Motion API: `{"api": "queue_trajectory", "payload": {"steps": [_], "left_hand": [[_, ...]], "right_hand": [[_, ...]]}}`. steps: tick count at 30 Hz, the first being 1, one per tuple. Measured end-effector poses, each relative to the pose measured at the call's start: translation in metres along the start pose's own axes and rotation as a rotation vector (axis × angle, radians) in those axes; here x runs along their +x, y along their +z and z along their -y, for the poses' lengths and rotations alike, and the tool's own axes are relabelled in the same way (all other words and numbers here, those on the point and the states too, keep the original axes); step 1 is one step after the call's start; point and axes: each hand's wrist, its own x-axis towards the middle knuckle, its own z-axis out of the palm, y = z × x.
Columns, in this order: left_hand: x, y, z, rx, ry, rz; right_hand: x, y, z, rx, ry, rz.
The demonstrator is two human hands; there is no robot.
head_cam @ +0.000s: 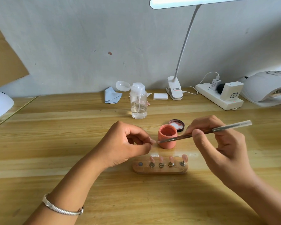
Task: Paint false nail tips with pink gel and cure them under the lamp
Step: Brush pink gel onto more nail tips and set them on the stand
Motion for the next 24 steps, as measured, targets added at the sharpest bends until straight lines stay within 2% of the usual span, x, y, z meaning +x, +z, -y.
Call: {"api": "queue_trajectory", "payload": {"steps": [5, 8, 14, 20, 24], "left_hand": [[0.002, -0.004, 0.004, -0.002, 0.010, 0.008], [0.003, -0.014, 0.008, -0.013, -0.057, 0.107], [0.004, -0.021, 0.016, 0.086, -0.134, 0.394], [0.004, -0.019, 0.023, 0.051, -0.176, 0.414], [0.005, -0.019, 0.026, 0.088, -0.160, 0.407]], "right_hand": [[0.002, -0.002, -0.002, -0.040, 0.020, -0.089], [0.005, -0.001, -0.007, -0.131, 0.007, -0.100], [0.012, 0.003, -0.034, -0.449, -0.121, 0.053], [0.013, 0.007, -0.052, -0.628, -0.194, 0.212], [0.014, 0.005, -0.055, -0.657, -0.227, 0.277]]}}
